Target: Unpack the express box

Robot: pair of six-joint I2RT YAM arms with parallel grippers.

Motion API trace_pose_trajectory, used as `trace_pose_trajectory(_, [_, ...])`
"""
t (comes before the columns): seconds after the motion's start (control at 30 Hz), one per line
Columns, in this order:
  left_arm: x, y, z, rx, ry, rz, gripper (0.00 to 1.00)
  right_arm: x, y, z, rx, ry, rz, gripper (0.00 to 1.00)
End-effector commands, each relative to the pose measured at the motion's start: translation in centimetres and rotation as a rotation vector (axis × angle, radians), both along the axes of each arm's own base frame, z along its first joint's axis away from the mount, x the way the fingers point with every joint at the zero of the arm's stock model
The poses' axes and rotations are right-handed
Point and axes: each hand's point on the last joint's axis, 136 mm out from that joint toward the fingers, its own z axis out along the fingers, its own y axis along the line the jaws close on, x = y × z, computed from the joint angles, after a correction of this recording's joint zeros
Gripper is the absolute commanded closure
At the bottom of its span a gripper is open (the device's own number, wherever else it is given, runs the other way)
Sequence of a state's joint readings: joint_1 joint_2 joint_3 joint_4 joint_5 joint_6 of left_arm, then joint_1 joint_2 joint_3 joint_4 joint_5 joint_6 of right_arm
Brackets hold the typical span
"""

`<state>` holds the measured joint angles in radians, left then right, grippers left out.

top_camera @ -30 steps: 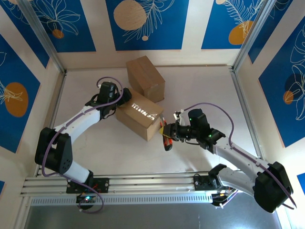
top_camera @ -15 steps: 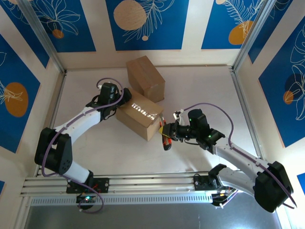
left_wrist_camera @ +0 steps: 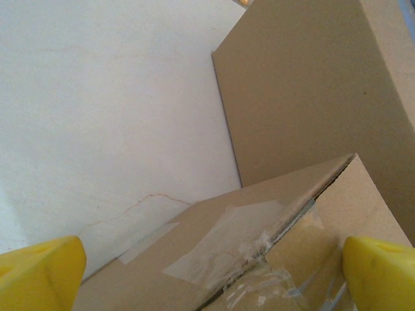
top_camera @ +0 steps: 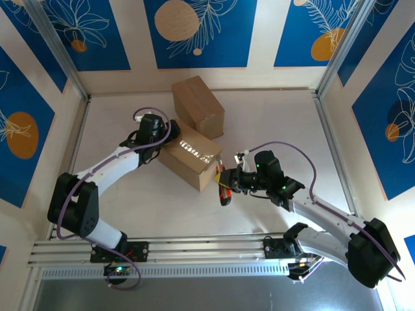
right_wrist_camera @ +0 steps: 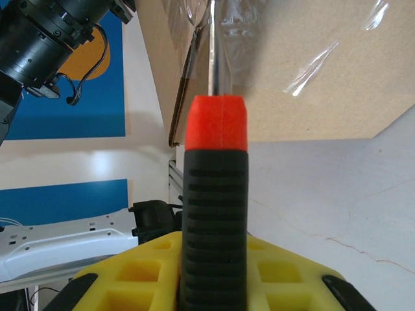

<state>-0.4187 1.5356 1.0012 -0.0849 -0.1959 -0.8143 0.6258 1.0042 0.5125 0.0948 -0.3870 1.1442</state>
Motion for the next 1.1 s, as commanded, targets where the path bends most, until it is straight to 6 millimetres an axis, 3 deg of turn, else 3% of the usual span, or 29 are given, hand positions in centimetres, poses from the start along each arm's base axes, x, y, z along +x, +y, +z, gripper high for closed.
trace_pose_trajectory(0.0, [-7.8, 1.1, -11.0, 0.135, 0.426, -0.021, 0.0, -3.2, 1.3, 0.7, 0.054, 0.027, 0.15, 1.0])
trace_pose_trajectory(1.07, [-7.8, 1.1, -11.0, 0.139, 0.426, -0.017, 0.0, -5.8, 2.0, 0.9, 0.084, 0.079, 0.225, 1.0])
